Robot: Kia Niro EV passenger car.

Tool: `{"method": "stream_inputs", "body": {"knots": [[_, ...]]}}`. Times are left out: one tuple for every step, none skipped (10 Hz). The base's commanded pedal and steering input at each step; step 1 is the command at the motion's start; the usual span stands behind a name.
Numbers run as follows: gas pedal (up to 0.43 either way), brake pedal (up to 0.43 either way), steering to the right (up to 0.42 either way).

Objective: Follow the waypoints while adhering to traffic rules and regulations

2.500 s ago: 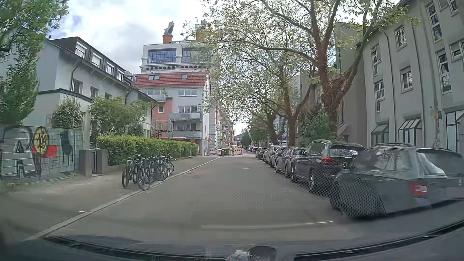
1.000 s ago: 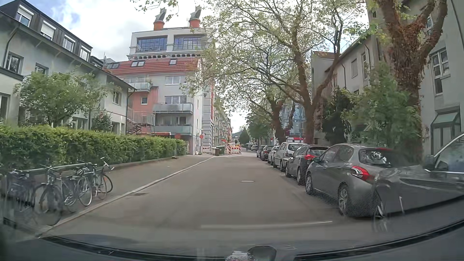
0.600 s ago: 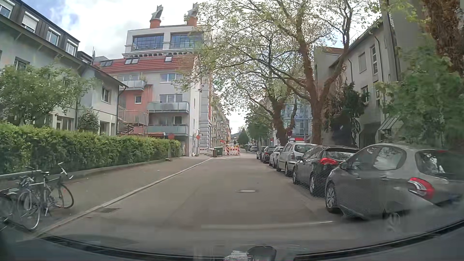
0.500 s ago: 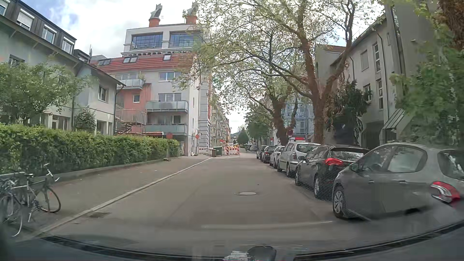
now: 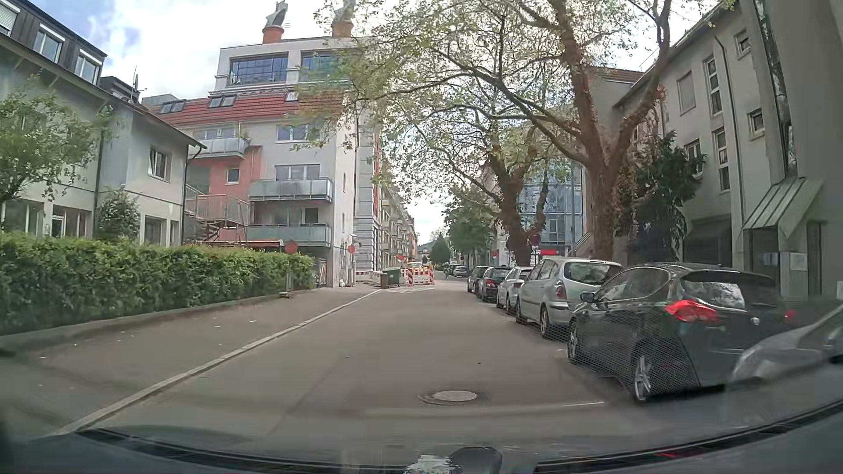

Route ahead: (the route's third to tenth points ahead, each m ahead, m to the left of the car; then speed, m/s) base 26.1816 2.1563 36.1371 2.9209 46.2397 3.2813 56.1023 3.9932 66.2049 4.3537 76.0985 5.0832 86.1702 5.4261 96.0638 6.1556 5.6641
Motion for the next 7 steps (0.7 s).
{"method": "stream_inputs", "body": {"knots": [[0.067,0.000,0.003],[0.067,0.000,0.003],[0.067,0.000,0.002],[0.059,0.000,0.002],[0.059,0.000,0.002],[0.059,0.000,0.002],[0.059,0.000,0.002]]}}
